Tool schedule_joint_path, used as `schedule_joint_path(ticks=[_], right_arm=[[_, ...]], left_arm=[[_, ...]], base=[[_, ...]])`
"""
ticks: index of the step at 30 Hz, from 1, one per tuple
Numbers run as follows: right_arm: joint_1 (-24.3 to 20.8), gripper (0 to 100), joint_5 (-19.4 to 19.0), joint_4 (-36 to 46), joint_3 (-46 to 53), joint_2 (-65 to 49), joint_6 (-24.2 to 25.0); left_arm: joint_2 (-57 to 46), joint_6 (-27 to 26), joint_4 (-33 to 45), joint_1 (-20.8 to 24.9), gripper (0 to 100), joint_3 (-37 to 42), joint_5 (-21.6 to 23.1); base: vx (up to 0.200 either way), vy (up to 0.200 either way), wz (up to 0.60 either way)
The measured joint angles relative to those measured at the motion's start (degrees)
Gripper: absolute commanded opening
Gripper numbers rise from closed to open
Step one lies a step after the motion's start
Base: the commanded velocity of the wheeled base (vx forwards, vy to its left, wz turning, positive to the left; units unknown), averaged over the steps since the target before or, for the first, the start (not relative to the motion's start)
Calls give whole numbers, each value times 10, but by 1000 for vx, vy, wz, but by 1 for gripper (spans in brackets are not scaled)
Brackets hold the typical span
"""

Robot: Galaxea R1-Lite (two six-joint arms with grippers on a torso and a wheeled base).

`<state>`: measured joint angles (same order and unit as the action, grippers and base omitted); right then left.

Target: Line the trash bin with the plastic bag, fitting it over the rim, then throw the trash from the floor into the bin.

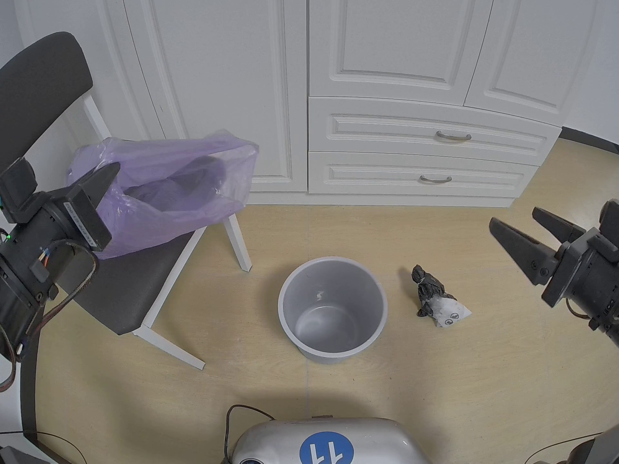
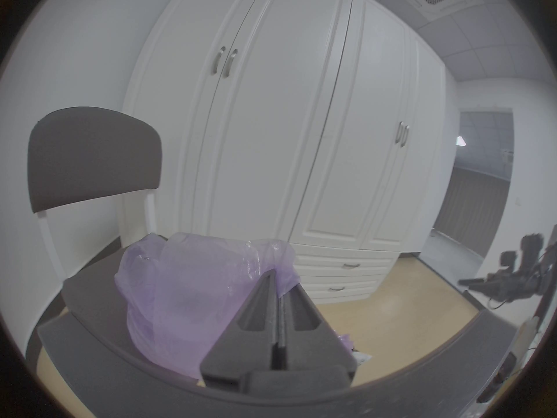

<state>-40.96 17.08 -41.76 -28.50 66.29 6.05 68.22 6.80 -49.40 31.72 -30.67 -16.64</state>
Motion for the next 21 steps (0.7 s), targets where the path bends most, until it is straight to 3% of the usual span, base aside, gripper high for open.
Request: schedule_joint_path(ticks=[7, 21], right_arm=[[-7, 100, 2, -5, 18, 40, 12], [-63, 100, 5, -15, 14, 163, 123]], left_arm=[[-36, 0, 2, 86, 0, -5, 0], [-73, -3, -15, 132, 0, -14, 4]], base=[[0, 0, 0], [0, 0, 0]])
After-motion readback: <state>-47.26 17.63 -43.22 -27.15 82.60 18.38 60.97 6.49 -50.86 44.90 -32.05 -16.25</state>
